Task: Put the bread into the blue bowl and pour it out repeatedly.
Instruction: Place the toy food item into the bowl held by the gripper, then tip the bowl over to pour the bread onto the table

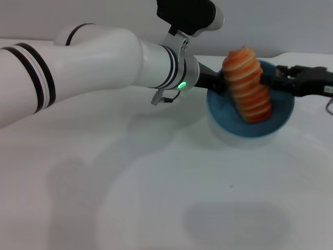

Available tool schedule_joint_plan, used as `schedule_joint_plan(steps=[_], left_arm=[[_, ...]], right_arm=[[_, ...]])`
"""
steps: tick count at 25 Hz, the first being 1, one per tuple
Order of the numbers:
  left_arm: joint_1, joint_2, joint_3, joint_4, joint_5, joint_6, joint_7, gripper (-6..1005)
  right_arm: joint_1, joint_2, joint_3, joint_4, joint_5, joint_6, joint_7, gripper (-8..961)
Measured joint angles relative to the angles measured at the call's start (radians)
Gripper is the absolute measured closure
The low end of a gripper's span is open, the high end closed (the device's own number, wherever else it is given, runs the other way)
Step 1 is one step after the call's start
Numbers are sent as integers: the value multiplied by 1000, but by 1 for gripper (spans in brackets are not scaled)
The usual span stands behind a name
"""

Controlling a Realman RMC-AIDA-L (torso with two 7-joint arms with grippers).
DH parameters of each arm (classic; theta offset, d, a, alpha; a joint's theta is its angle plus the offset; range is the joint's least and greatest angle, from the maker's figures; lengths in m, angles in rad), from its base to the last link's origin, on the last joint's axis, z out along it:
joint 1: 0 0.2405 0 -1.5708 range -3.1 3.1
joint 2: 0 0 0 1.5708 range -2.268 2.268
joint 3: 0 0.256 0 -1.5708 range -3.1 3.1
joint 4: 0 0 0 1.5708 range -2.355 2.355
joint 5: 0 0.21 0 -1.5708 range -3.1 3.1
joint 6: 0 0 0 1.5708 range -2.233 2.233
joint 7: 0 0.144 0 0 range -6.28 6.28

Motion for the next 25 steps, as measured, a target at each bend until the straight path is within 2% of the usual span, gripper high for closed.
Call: schedule_joint_plan(steps=[4, 7, 11, 14, 18, 21, 25], left_arm=[[-2, 1, 0, -2, 1, -22, 2, 1000], [-1, 2, 6, -16, 6, -91, 11, 1000], [-11, 1, 18, -53, 7, -173, 20, 1000], [-24, 1, 22, -61, 8, -215, 32, 1000], [-28, -3, 63, -58, 9, -316, 72, 1000], [-40, -5, 130, -48, 10, -370, 78, 1000], [-47, -5, 233, -31, 10, -447, 99, 1000]], right_arm=[[-66, 2, -1, -105, 74, -30, 14, 301], [-139, -1, 9, -192, 143, -38, 10, 301], [-215, -2, 51, -235, 152, -19, -34, 300], [-263, 3, 133, -172, 202, -19, -126, 299], [-346, 3, 185, -45, 384, -53, -297, 299], [-404, 2, 205, 18, 495, -85, -381, 300], [-443, 2, 247, 50, 517, -99, -397, 300]])
